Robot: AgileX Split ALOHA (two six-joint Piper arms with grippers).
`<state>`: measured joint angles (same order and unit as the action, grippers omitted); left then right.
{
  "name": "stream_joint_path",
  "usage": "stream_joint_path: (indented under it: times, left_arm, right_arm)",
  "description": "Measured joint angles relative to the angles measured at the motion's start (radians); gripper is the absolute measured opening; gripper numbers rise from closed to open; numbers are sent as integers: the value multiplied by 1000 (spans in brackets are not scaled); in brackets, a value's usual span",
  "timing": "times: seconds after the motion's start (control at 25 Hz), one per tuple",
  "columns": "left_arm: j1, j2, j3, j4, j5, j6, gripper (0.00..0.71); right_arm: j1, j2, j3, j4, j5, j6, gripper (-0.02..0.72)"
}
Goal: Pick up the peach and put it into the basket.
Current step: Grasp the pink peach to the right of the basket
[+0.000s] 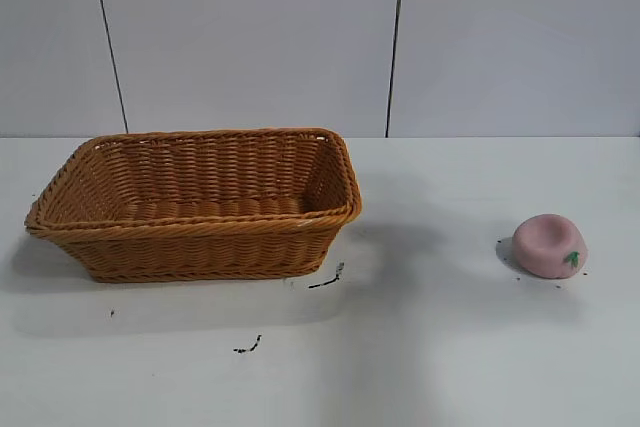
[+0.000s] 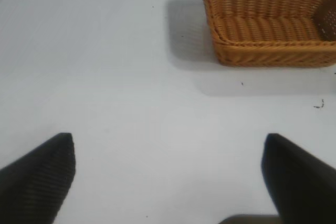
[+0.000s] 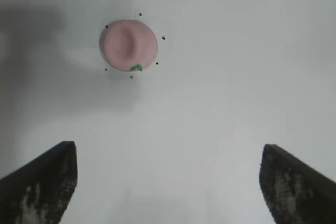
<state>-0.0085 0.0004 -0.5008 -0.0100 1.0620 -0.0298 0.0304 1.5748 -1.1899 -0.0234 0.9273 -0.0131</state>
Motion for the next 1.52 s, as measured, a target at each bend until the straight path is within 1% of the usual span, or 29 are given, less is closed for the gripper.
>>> stream_joint_path:
  times: [0.16,0.36,0.48,0.72,0.96,1.12,1.16,1.2,1.28,1.32,1.4,1.44,1.48,1.52]
  left_arm:
    - [0,0,0,0,0,0,693]
    - [0,0,0,0,0,0,693]
    - [0,0,0,0,0,0,693]
    - [0,0,0,0,0,0,693]
    - [0,0,0,0,0,0,693]
    - [0,0,0,0,0,0,693]
    - [0,0,0,0,0,0,693]
    - [0,0,0,0,0,0,693]
    - [0,0,0,0,0,0,693]
    - [0,0,0,0,0,0,693]
    - [0,0,0,0,0,0,693]
    - [0,0,0,0,0,0,693]
    - [0,0,0,0,0,0,693]
    - [0,0,0,0,0,0,693]
  right_arm:
    - [2,103,-14,-3,-71,-10,653]
    - [2,235,-14,34,-123,-40,653]
    - [2,301,-15,42,-163,-40,653]
    - [2,390,-15,53,-301,-41,653]
    - [2,454,-15,59,-381,-41,653]
    - [2,469,-15,60,-400,-41,643]
    - [2,469,-15,60,-402,-41,622]
    - [2,469,-15,60,-402,-41,581]
    - [2,469,-15,61,-400,-41,456]
    - [2,469,-15,61,-395,-41,363]
    - [2,469,-15,61,-383,-41,141]
    - [2,469,-16,61,-383,-41,60]
    - [2,466,-20,61,-383,-44,1]
    - [2,461,-21,62,-380,-50,-18]
